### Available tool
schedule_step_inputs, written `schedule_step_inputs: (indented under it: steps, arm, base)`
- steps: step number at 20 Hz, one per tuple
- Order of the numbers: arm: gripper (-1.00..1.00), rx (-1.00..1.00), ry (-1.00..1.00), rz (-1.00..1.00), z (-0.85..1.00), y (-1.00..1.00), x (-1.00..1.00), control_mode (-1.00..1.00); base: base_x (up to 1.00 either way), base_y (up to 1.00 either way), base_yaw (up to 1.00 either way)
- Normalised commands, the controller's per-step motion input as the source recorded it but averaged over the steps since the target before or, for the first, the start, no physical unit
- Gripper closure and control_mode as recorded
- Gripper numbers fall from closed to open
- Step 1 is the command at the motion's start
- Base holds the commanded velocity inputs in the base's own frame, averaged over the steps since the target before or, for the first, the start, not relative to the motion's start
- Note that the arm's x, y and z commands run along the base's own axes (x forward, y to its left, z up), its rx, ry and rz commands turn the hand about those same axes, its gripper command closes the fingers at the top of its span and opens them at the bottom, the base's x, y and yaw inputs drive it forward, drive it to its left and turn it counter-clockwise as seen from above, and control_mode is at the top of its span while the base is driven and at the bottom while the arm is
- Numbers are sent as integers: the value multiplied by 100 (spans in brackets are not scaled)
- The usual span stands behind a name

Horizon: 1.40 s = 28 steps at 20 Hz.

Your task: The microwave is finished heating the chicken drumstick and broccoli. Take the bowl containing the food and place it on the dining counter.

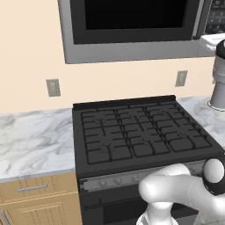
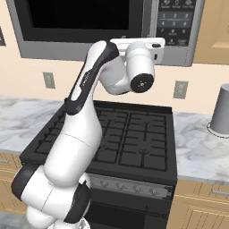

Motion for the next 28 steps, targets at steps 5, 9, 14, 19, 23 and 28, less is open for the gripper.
schedule_step_inputs:
  steps: [5,9,14,19,23,28]
  arm:
    - [-100,0,0,0,0,-4,72,-100]
    - [-100,0,0,0,0,-10,70,-100]
    - [-100,2,0,0,2,-32,51,-100]
    - [-100,3,0,0,5,-33,43,-100]
    - [-100,0,0,0,1,-19,47,-100]
    - [100,0,0,0,0,-6,42,-100]
  base:
    - [0,0,0]
    - [0,0,0]
    - [0,0,0]
    - [0,0,0]
    - [0,0,0]
    - [0,0,0]
